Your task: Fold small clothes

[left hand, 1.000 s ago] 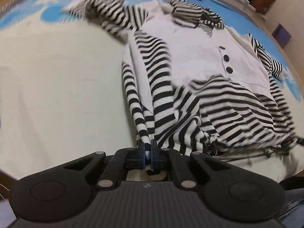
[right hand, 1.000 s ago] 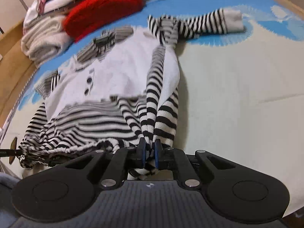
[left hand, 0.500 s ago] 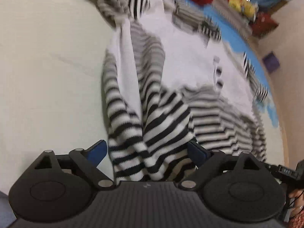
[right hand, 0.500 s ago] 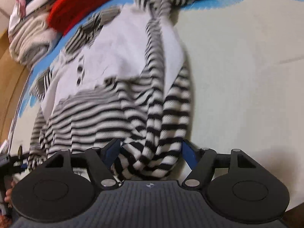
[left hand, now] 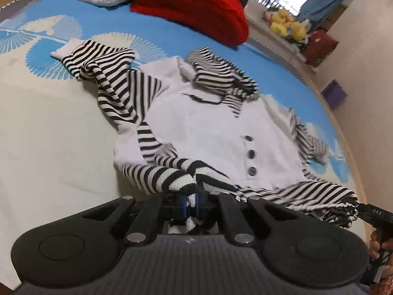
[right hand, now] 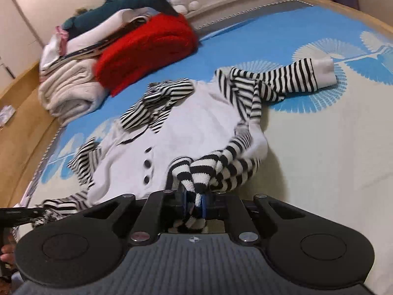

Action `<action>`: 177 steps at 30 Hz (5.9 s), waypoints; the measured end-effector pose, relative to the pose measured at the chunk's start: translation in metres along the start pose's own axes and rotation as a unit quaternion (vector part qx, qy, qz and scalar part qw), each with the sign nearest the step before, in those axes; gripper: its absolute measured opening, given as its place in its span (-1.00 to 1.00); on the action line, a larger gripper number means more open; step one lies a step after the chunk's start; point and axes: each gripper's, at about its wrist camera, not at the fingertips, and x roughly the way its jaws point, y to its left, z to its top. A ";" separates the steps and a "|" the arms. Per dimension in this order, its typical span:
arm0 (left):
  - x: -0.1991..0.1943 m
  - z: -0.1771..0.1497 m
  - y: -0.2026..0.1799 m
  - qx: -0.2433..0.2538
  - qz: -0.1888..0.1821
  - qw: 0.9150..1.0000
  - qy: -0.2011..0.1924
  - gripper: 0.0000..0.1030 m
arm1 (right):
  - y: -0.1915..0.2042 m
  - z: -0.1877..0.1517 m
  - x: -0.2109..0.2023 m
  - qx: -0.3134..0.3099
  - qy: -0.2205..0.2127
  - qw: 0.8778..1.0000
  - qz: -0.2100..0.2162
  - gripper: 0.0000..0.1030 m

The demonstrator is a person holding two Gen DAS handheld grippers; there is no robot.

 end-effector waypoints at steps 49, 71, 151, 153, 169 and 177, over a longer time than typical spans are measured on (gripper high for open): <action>0.055 0.087 0.120 -0.143 0.143 0.977 -0.063 0.81 | -0.066 0.082 0.040 0.022 -0.047 0.977 -0.206 0.40; 0.104 0.181 0.185 -0.189 0.278 0.926 -0.172 -0.81 | -0.188 0.227 0.074 0.075 -0.183 0.846 -0.494 -0.86; 0.069 0.079 0.087 -0.128 0.099 0.987 0.006 0.99 | 0.160 0.276 0.493 -0.099 -0.025 0.989 -0.108 0.17; 0.070 0.078 0.085 -0.124 0.097 0.987 0.006 0.99 | 0.163 0.271 0.471 -0.136 -0.020 0.987 -0.084 0.32; 0.081 0.077 0.085 -0.111 0.122 0.986 0.004 0.99 | 0.158 0.240 0.520 -0.244 0.002 0.949 -0.202 0.28; 0.064 0.085 0.097 -0.081 0.200 0.975 -0.060 0.99 | 0.153 0.201 0.363 -0.199 -0.053 0.976 -0.064 0.53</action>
